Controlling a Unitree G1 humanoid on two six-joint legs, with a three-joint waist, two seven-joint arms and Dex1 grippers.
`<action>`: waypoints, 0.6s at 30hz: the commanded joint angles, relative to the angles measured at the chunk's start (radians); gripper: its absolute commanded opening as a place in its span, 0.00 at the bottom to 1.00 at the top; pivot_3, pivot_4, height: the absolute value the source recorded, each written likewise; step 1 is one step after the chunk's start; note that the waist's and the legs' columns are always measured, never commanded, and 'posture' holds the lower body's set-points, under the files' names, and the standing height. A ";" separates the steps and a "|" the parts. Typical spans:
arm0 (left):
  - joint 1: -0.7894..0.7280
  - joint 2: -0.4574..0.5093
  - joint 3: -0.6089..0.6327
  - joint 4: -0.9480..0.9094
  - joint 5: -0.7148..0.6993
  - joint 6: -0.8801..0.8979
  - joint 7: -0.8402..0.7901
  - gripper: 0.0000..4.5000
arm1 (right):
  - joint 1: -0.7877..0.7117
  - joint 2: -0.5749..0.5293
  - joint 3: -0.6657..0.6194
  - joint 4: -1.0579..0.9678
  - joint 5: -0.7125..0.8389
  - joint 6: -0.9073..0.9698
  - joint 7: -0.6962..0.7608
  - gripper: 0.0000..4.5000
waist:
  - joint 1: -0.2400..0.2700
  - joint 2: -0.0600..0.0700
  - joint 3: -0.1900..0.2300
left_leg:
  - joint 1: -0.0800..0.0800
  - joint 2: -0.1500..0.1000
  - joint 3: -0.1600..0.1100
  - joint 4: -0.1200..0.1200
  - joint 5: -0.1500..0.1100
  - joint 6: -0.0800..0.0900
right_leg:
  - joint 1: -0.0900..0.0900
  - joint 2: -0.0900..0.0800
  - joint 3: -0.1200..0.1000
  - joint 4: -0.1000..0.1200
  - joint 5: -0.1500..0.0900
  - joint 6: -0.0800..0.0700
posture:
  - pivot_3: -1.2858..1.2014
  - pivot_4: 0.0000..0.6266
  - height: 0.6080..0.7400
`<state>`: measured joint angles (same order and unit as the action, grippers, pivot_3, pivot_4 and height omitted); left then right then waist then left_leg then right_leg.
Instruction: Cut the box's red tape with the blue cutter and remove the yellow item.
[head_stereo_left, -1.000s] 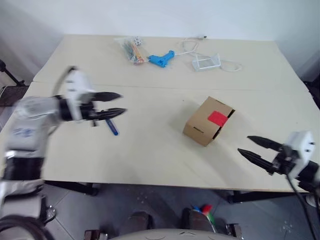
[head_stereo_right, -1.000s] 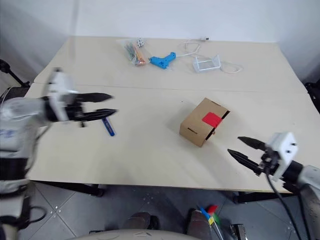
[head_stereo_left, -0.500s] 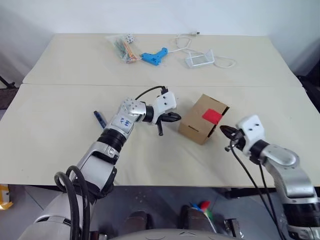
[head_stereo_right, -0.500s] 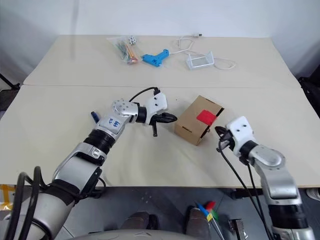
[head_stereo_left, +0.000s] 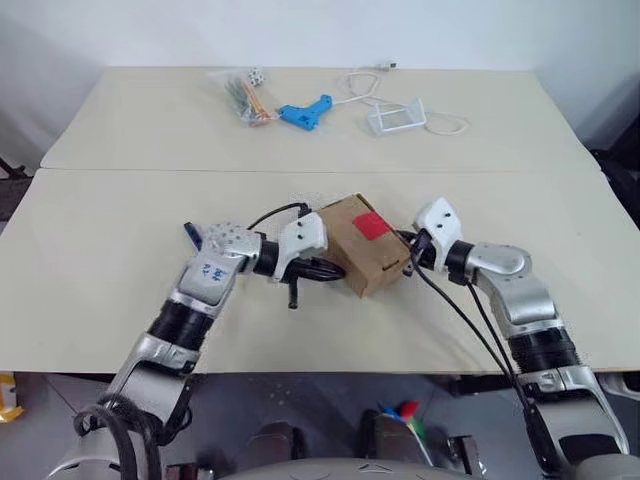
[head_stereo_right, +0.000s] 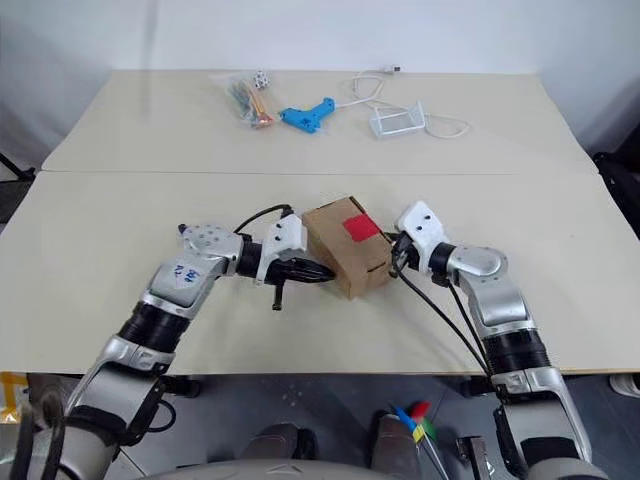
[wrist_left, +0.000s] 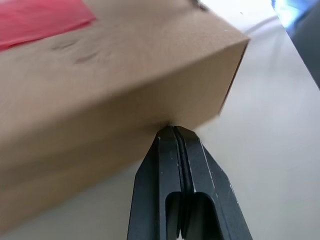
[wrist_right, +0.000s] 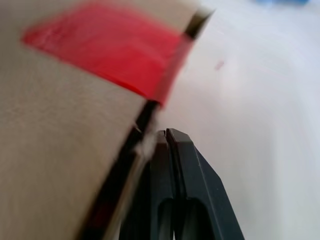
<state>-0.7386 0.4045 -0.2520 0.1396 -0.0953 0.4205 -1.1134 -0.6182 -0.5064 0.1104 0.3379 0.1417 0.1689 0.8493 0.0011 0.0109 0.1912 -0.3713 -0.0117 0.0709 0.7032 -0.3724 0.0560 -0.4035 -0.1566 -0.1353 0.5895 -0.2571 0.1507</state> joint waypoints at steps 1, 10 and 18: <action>0.025 0.006 0.007 -0.121 -0.029 0.056 0.033 0.00 | -0.042 0.011 0.021 0.055 -0.017 -0.072 0.055 0.01 | -0.005 0.000 0.000 | 0.000 0.000 0.000 0.000 0.000 0.000 | 0.000 0.000 0.000 0.000 0.000 0.000 | 0.52 0.24 1.00; 0.088 0.102 -0.003 -0.155 0.002 0.058 0.036 0.00 | -0.059 -0.073 -0.052 0.050 0.009 -0.122 0.128 0.01 | 0.000 0.000 0.000 | 0.000 0.002 0.000 0.001 0.001 -0.002 | 0.000 0.001 0.001 0.001 0.000 0.000 | 0.52 0.24 1.00; 0.205 0.358 0.421 -0.190 -0.218 -0.061 -0.046 0.27 | 0.180 -0.280 -0.349 -0.249 0.392 0.124 0.387 0.29 | -0.002 0.000 0.000 | -0.001 0.003 -0.003 0.000 0.000 -0.003 | 0.000 0.002 -0.001 -0.001 0.000 0.000 | 0.52 0.24 1.00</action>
<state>-0.5596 0.7019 0.0441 -0.0160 -0.2638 0.3908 -1.1310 -0.4658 -0.7668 -0.1327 0.1869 0.3982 0.2638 1.1730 -0.0013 0.0113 0.1916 -0.3725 -0.0078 0.0680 0.7030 -0.3725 0.0526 -0.4040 -0.1537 -0.1366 0.5888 -0.2573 0.1501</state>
